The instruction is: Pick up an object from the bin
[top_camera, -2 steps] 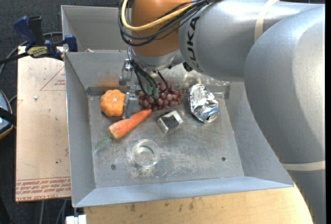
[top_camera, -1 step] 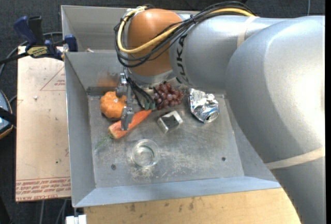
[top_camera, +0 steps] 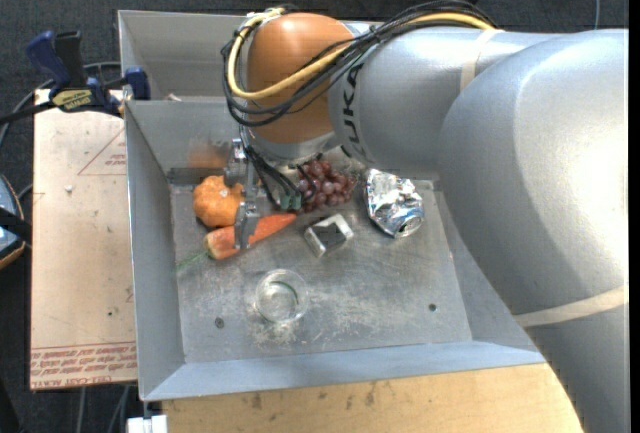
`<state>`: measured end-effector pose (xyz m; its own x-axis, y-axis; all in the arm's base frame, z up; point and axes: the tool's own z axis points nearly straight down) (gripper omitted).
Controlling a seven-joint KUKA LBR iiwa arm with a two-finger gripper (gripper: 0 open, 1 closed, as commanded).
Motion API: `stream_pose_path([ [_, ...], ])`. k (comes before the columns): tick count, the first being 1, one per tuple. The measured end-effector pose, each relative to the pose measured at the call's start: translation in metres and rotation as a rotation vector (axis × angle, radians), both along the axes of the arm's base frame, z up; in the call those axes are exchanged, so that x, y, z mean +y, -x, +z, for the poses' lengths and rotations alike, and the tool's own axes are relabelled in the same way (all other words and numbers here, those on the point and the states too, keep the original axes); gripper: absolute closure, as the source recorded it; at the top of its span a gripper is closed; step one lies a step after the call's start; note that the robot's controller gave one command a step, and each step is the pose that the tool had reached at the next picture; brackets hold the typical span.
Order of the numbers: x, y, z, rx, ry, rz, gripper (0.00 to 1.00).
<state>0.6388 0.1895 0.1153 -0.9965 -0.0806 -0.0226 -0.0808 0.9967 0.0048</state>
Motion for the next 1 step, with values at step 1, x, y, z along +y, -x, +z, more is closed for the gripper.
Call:
stream_pose_path([
  [1, -0.0075, 0.0254, -0.0021, -0.005, 0.003, 0.242, 0.0],
])
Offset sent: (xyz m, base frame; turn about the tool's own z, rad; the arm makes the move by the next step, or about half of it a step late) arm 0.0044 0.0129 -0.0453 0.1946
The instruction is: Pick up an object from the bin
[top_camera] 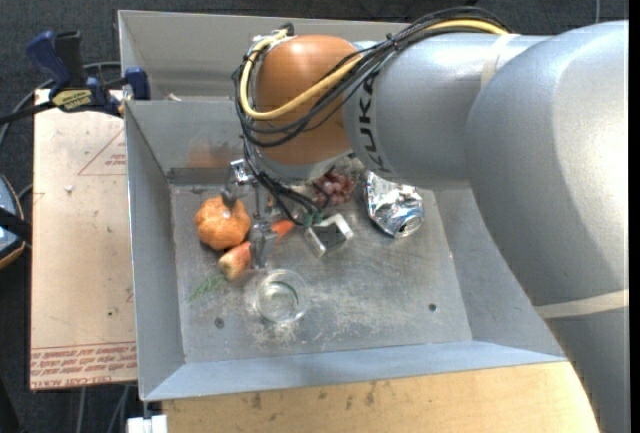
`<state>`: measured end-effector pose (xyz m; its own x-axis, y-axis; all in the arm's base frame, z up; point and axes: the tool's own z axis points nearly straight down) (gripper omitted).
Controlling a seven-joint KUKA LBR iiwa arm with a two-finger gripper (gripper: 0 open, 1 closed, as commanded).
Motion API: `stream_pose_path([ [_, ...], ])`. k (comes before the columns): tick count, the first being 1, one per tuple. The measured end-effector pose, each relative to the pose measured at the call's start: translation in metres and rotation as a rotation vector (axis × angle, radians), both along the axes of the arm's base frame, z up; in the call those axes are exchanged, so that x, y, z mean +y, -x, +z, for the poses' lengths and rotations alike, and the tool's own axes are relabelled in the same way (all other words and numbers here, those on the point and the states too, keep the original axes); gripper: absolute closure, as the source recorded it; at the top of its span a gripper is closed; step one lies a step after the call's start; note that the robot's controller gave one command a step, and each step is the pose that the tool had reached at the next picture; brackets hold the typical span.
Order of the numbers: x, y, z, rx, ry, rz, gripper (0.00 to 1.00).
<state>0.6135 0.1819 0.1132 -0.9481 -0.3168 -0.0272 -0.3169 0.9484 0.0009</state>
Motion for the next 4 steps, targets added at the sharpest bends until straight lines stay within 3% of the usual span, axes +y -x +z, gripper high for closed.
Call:
stream_pose_path([
  [1, 0.008, -0.016, -0.01, -0.006, -0.009, -0.242, 0.0],
  [2, 0.014, 0.008, -0.033, 0.002, 0.006, 0.229, 1.0],
  [4, 0.015, 0.01, -0.03, 0.006, 0.008, 0.233, 1.0],
])
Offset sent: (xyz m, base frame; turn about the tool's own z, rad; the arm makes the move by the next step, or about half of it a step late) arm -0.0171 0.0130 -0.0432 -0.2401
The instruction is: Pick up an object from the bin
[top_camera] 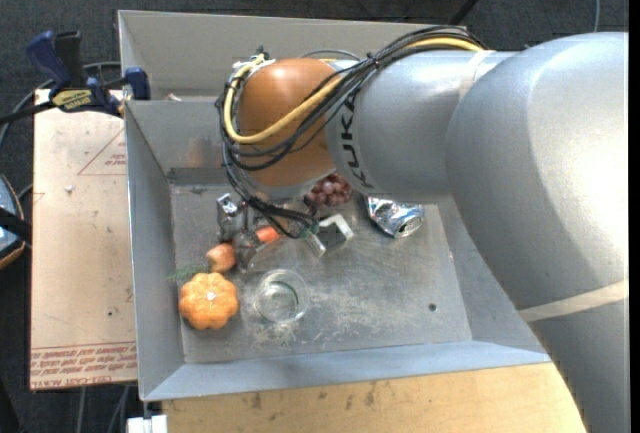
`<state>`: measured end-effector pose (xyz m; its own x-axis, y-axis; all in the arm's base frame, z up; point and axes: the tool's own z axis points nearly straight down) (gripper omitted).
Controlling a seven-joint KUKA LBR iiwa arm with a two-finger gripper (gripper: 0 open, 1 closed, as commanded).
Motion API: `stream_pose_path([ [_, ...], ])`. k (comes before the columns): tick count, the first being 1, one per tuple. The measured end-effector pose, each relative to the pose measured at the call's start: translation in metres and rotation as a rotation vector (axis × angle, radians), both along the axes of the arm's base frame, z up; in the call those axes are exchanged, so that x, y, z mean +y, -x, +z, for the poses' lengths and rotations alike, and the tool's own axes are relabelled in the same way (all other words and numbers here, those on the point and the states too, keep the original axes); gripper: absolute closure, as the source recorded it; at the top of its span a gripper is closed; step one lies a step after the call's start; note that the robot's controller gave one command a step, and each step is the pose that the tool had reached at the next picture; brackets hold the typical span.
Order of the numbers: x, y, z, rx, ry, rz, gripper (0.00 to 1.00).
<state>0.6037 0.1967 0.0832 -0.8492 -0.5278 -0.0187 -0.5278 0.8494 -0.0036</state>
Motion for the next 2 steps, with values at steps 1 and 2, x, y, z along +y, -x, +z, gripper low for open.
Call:
stream_pose_path([
  [1, -0.001, 0.003, 0.012, 0.016, 0.005, 0.0, 1.0],
  [2, 0.0, 0.002, 0.026, 0.014, 0.004, 0.0, 1.0],
])
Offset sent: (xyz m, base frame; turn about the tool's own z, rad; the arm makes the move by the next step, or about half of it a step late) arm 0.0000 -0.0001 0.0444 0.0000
